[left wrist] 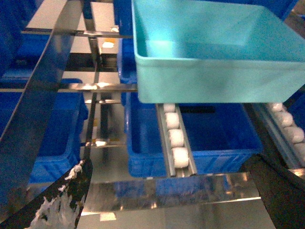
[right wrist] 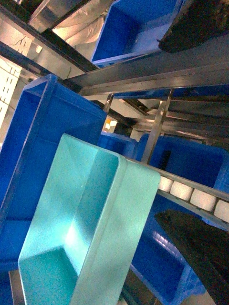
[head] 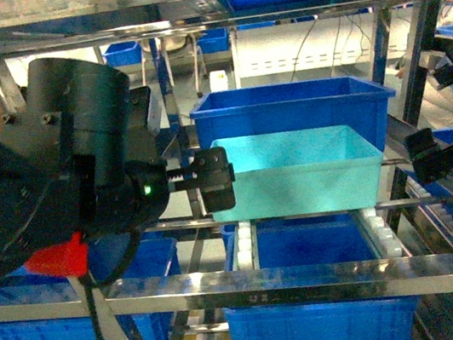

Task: Organize blue bins on left shelf correctly

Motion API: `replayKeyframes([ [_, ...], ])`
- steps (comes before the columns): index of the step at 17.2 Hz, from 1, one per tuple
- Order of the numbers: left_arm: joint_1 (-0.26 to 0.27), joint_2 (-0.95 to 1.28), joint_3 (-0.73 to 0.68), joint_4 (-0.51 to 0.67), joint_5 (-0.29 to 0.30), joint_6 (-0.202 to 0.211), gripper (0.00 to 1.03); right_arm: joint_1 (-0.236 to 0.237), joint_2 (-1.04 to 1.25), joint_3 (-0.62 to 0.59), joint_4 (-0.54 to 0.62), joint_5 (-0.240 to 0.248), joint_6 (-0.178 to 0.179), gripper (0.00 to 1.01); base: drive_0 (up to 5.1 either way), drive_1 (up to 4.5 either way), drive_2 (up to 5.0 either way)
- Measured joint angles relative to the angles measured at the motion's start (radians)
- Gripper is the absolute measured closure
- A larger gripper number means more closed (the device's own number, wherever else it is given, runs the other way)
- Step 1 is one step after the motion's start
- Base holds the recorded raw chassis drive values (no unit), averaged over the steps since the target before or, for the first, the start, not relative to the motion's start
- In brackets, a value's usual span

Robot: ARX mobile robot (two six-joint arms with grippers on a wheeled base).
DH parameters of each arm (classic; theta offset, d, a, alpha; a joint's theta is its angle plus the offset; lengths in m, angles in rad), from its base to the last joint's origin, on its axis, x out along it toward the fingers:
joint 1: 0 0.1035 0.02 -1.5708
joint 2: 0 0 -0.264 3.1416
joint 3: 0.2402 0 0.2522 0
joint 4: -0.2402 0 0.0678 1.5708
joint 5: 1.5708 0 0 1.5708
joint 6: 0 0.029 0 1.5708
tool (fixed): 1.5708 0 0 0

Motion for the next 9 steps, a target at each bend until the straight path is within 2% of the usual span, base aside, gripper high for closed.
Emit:
replayKeyframes([
  [1, -0.01, -0.208, -0.228, 0.091, -0.079, 0.022, 0.05, -0.033, -0.153, -0.183, 0.061, -0.027, 0.003, 0.03, 0.0, 0.0, 0.0],
  [4, 0.012, -0.472, -0.443, 0.007, -0.101, 0.024, 0.05, -0.106, -0.402, -0.397, 0.013, -0.071, 0.005, 0.03, 0.0, 0.0, 0.0],
  [6, 0.027, -0.64, -0.533, -0.077, -0.114, 0.007, 0.05, -0.123, -0.549, -0.488, -0.037, -0.093, 0.006, 0.03, 0.0, 0.0, 0.0],
  [9, 0.037, -0.782, -0.566, -0.165, -0.134, -0.023, 0.05, -0.123, -0.645, -0.52, -0.084, -0.093, 0.019, 0.03, 0.0, 0.0, 0.0],
])
